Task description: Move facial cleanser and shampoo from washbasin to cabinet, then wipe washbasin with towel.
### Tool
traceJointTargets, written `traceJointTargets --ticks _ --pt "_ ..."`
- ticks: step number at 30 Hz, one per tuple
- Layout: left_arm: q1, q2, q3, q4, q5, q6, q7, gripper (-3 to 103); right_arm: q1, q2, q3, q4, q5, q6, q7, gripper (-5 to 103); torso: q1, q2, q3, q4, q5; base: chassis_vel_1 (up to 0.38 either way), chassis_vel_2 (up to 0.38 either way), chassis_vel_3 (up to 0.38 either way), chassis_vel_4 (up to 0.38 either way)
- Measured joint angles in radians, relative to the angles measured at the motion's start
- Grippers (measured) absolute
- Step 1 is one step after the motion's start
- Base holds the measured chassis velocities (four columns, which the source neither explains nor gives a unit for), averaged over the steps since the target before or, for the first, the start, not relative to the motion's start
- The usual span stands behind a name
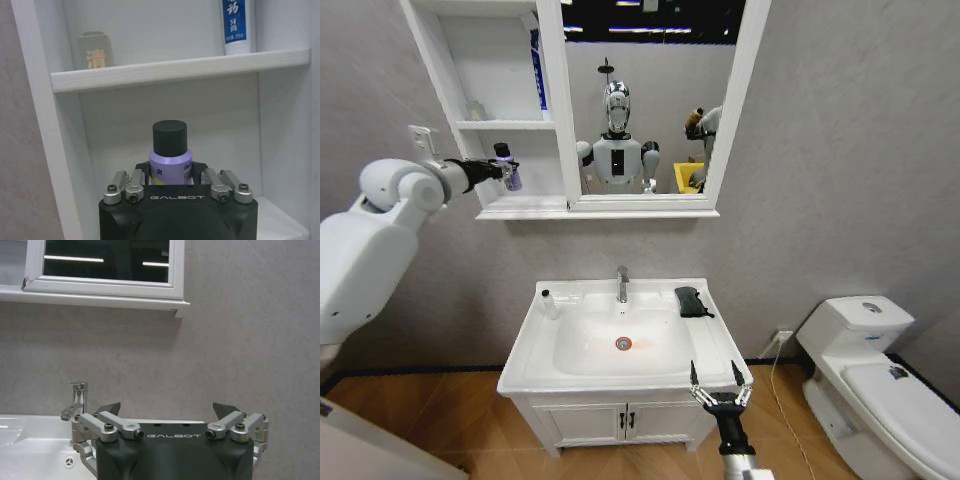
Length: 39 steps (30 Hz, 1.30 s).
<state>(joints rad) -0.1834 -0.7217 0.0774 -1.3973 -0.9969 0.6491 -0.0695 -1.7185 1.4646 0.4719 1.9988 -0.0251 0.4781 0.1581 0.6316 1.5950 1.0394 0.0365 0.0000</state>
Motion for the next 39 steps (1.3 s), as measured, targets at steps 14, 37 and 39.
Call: traceJointTargets --ticks 14,37,39 --pt "0.006 -0.062 -0.001 0.085 0.068 -0.005 0.014 48 0.008 0.012 0.002 -0.004 -0.002 -0.009 0.0 100 0.0 0.0 0.0 0.0 0.0 0.0 0.0 0.0 0.0" --pt "0.858 0.063 -0.346 -0.517 0.136 -0.379 -0.09 100 0.0 0.033 -0.012 0.013 -0.015 -0.022 0.001 100 -0.001 0.0 0.0 0.0 0.0002 0.0 0.0 0.0 0.0" --pt "0.885 0.046 -0.347 -0.515 0.165 -0.389 -0.093 100 -0.002 0.032 -0.012 0.015 -0.015 -0.022 0.002 100 -0.001 0.0 0.0 0.0001 0.0002 0.0 0.0 0.0 0.0"
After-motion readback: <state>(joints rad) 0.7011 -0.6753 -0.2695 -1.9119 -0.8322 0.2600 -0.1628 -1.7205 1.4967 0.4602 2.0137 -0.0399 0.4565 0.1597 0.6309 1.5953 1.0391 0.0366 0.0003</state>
